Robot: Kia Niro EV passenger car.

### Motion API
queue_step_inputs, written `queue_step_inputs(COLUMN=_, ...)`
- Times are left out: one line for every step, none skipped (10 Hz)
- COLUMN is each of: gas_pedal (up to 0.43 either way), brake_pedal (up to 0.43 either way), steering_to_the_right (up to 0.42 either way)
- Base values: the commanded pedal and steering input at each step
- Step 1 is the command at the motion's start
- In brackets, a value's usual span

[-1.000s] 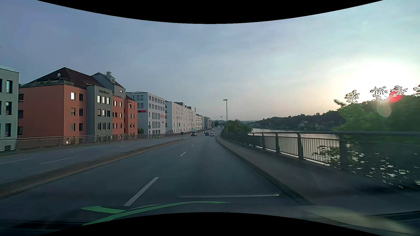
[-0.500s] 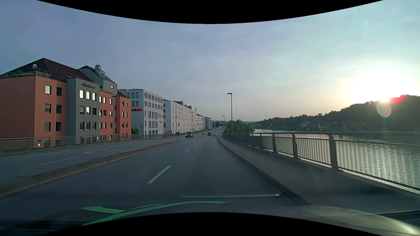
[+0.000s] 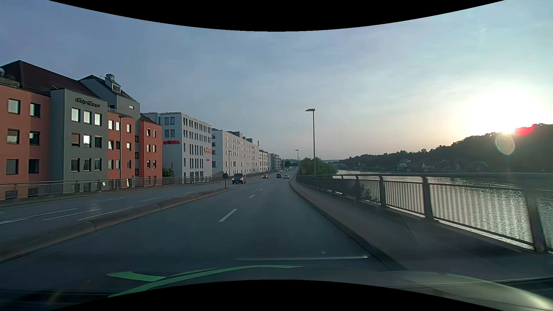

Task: Follow the waypoints while adhering to traffic rules and regulations

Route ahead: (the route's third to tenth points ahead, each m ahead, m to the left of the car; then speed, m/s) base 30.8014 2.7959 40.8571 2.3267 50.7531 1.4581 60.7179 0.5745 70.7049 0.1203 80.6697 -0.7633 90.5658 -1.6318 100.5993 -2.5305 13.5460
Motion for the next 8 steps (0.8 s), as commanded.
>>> queue_step_inputs(gas_pedal=0.028, brake_pedal=0.000, steering_to_the_right=-0.002)
queue_step_inputs(gas_pedal=0.020, brake_pedal=0.000, steering_to_the_right=0.000)
queue_step_inputs(gas_pedal=0.000, brake_pedal=0.000, steering_to_the_right=0.001)
queue_step_inputs(gas_pedal=0.000, brake_pedal=0.000, steering_to_the_right=0.001)
queue_step_inputs(gas_pedal=0.000, brake_pedal=0.000, steering_to_the_right=0.000)
queue_step_inputs(gas_pedal=0.000, brake_pedal=0.000, steering_to_the_right=0.000)
queue_step_inputs(gas_pedal=0.000, brake_pedal=0.000, steering_to_the_right=0.000)
queue_step_inputs(gas_pedal=0.000, brake_pedal=0.000, steering_to_the_right=0.000)
